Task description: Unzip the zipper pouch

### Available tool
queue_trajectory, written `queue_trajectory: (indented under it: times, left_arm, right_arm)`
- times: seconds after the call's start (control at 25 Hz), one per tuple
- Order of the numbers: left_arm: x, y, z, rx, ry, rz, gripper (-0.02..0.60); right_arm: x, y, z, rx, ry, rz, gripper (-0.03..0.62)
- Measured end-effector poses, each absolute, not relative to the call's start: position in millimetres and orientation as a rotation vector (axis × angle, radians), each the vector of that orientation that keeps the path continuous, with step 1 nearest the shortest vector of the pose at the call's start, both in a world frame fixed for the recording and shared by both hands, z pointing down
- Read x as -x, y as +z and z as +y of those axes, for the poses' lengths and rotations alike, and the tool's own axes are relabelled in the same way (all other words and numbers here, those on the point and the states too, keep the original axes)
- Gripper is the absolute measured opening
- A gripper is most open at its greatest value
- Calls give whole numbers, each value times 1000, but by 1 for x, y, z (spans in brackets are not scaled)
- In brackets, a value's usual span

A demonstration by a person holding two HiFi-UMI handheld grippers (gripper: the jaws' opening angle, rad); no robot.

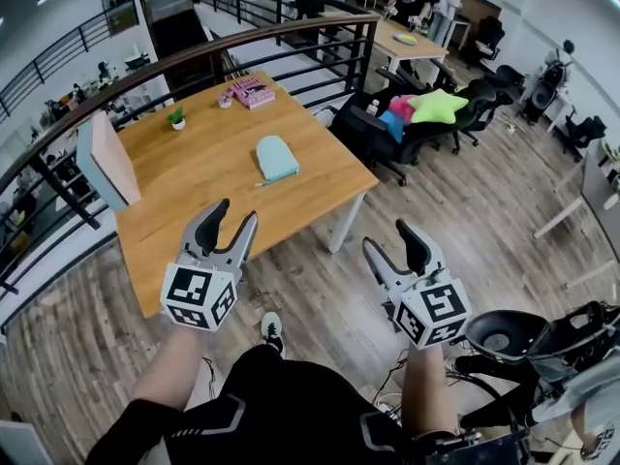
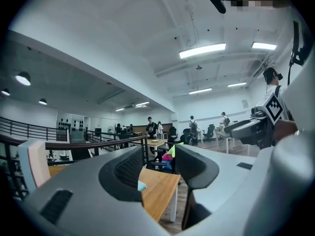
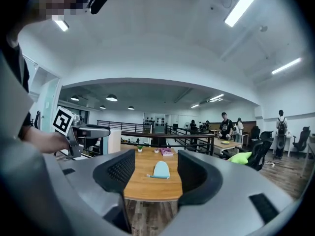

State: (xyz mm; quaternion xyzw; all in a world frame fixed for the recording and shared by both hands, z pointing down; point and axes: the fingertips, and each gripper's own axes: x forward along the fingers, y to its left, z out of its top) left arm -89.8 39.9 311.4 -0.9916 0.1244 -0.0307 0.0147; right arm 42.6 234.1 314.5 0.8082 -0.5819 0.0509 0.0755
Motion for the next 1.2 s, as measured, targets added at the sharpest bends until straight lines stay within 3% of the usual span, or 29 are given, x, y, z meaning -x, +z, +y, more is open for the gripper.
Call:
queue_trajectory:
  times: [0.52, 1.2]
  left_arm:
    - [11, 306, -100, 3078, -96, 333, 215]
    - [-5, 339, -202, 3127, -122, 424, 219]
  right_arm:
    - [-112, 308, 98, -2414, 183, -1714, 278]
    - [-158, 326, -32, -2300, 241, -1848, 273]
